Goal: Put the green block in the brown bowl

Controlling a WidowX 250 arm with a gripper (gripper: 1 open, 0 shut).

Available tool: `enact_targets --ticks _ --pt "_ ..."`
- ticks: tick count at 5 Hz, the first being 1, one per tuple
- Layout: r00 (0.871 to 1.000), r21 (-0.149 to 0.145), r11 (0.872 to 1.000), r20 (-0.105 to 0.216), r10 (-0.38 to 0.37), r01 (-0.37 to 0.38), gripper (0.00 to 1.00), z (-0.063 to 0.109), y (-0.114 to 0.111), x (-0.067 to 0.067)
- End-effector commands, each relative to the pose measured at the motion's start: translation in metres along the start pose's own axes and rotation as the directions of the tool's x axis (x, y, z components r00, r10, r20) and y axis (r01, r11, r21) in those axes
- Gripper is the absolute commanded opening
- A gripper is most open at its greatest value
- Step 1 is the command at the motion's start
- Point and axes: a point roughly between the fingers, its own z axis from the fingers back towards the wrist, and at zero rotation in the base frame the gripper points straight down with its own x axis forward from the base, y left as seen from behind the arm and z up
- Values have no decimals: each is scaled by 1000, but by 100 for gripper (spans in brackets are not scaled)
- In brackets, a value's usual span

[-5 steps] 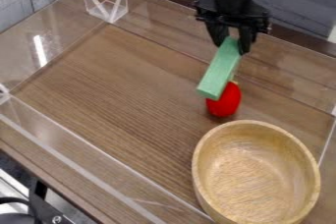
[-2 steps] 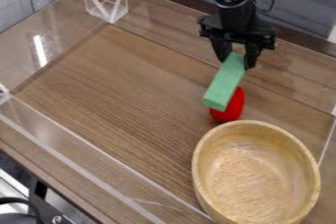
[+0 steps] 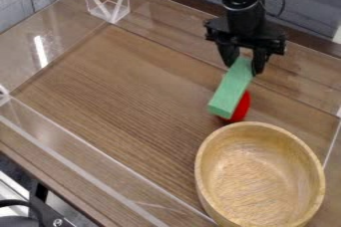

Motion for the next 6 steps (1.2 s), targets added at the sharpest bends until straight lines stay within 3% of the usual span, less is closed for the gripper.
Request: enact_targets --ticks 1,3,5,6 --pt "998 -13 1000 67 0 1 0 32 1 10" --pt "996 4 998 53 69 -69 0 56 -17 -19" --pt "997 5 997 -1 78 -78 0 67 -39 -54" --pt "993 10 993 -23 118 -118 0 60 -58 -82"
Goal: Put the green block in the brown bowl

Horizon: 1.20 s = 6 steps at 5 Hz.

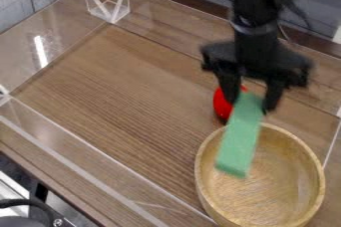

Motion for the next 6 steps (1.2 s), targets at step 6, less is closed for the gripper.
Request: enact_targets --ticks 6 --pt "962 -88 958 -4 -274 272 0 -11 -4 -31"
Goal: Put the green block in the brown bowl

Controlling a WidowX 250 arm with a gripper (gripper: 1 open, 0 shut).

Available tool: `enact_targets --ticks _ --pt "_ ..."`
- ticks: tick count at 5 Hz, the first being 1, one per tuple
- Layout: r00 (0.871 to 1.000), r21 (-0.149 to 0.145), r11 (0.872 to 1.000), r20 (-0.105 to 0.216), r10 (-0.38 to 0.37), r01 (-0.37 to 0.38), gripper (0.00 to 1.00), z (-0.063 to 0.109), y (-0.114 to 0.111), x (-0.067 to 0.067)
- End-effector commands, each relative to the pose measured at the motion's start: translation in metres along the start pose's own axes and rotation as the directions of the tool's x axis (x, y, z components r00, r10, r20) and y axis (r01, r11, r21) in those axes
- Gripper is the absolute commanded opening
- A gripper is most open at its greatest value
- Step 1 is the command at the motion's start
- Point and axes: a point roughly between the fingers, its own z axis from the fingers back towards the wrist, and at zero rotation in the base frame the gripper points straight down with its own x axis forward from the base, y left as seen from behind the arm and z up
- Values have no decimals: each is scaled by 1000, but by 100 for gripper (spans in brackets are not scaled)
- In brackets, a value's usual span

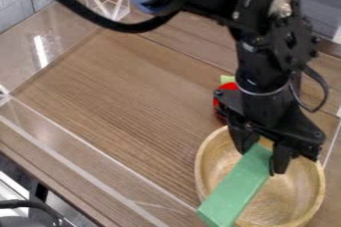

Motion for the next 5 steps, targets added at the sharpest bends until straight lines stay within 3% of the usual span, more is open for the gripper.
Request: enact_targets --ticks 1,2,4,5 --pt "1000 0 1000 13 24 -24 0 7 -5 4" --pt "999 1 999 6 52 -52 0 9 -10 6" --pt "998 3 998 -1 62 -62 0 7 -11 -4" --pt "1000 -6 1000 -9 25 -25 0 8 -13 2"
